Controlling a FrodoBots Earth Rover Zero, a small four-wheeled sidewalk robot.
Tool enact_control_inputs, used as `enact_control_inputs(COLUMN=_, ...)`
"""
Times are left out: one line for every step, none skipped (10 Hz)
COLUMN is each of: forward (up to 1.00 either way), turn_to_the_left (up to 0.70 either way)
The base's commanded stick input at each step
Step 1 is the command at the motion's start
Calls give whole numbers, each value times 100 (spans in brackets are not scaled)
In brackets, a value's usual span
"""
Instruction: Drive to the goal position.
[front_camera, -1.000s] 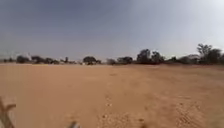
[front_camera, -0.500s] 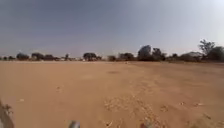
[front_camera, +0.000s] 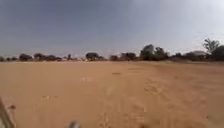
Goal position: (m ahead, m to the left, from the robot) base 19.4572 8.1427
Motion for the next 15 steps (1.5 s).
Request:
enact_control_inputs(forward=100, turn_to_the_left=0)
enact_control_inputs(forward=100, turn_to_the_left=0)
enact_control_inputs(forward=100, turn_to_the_left=0)
enact_control_inputs(forward=100, turn_to_the_left=0)
enact_control_inputs(forward=100, turn_to_the_left=0)
enact_control_inputs(forward=100, turn_to_the_left=0)
enact_control_inputs(forward=100, turn_to_the_left=0)
enact_control_inputs(forward=100, turn_to_the_left=0)
enact_control_inputs(forward=100, turn_to_the_left=0)
enact_control_inputs(forward=100, turn_to_the_left=0)
enact_control_inputs(forward=100, turn_to_the_left=0)
enact_control_inputs(forward=100, turn_to_the_left=0)
enact_control_inputs(forward=100, turn_to_the_left=0)
enact_control_inputs(forward=100, turn_to_the_left=0)
enact_control_inputs(forward=100, turn_to_the_left=0)
